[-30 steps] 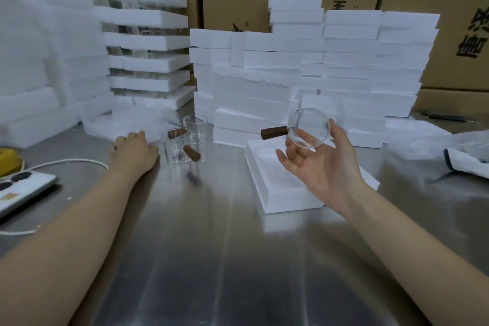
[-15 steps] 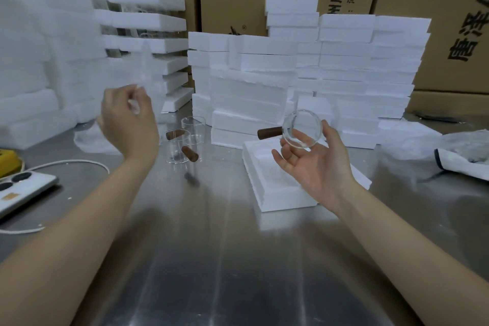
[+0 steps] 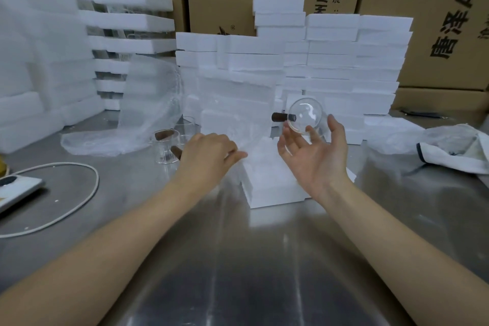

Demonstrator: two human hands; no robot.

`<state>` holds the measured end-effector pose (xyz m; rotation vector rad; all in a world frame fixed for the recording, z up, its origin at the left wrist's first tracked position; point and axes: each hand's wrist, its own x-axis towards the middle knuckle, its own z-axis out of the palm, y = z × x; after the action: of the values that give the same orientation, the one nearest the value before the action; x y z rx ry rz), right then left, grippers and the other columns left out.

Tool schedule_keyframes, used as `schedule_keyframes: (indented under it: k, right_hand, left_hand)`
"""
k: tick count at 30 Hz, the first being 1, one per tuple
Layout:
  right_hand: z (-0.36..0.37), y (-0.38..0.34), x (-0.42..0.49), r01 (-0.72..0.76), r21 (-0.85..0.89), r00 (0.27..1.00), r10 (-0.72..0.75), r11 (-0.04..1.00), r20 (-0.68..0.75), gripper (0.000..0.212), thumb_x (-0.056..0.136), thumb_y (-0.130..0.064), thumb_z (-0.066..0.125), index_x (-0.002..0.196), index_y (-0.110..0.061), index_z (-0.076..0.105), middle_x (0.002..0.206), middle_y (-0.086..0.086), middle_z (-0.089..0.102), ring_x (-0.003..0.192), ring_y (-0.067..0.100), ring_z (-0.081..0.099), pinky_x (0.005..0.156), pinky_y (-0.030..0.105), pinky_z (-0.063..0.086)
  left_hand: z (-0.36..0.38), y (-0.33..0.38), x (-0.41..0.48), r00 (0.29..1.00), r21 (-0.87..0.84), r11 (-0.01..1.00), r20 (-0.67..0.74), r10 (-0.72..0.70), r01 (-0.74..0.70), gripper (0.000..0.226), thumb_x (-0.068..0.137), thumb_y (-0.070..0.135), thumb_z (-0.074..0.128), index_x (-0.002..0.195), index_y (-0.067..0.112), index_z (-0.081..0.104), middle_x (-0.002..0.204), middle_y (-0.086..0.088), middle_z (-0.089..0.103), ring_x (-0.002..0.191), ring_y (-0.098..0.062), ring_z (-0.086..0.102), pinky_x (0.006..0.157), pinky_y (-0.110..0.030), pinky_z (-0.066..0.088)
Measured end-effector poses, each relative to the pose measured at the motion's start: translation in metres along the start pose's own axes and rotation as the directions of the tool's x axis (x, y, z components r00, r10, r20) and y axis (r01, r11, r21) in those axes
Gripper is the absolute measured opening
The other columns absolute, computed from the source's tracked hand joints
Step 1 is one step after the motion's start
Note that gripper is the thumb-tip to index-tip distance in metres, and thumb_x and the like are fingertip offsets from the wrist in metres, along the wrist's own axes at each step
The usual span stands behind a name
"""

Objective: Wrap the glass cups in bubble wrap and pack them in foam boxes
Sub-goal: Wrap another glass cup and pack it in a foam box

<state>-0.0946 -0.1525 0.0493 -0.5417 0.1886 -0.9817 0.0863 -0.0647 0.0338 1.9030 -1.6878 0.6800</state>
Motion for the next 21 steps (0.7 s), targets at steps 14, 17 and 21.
schedule_keyframes:
  k: [14, 17, 21]
  right_hand:
    - [0.002, -0.007, 0.003, 0.035, -0.190, 0.999, -0.041, 0.981, -0.030, 0.055, 0.080, -0.068, 0.056, 0.063, -0.017, 0.046, 0.073, 0.009, 0.066, 0.059, 0.019, 0.059, 0.053, 0.022, 0.047]
    - [0.001, -0.007, 0.002, 0.044, -0.213, 0.998, -0.052, 0.976, -0.031, 0.054, 0.082, -0.067, 0.053, 0.064, -0.017, 0.044, 0.073, 0.007, 0.066, 0.060, 0.018, 0.059, 0.054, 0.022, 0.046]
    - [-0.003, -0.009, 0.004, 0.074, -0.160, 0.996, -0.080, 0.984, -0.035, 0.052, 0.084, -0.065, 0.053, 0.065, -0.017, 0.045, 0.074, 0.006, 0.065, 0.068, 0.019, 0.061, 0.074, 0.030, 0.053]
  left_hand:
    - [0.001, -0.004, -0.002, 0.987, -0.240, 0.960, -0.035, -0.159, 0.146, 0.017, 0.092, 0.036, 0.059, 0.087, 0.020, 0.063, 0.076, 0.007, 0.067, 0.073, -0.013, 0.059, 0.059, -0.029, 0.042]
    - [-0.005, 0.006, 0.003, 0.942, -0.639, 0.723, 0.006, -0.337, 0.263, 0.023, 0.094, 0.023, 0.057, 0.071, 0.020, 0.051, 0.072, 0.002, 0.065, 0.072, -0.006, 0.059, 0.063, -0.026, 0.039]
    - [-0.032, 0.005, 0.017, 0.893, -0.858, -0.472, 0.360, -0.270, 0.202, 0.016, 0.087, 0.003, 0.042, 0.087, 0.007, 0.058, 0.083, -0.010, 0.072, 0.075, -0.019, 0.070, 0.059, -0.020, 0.049]
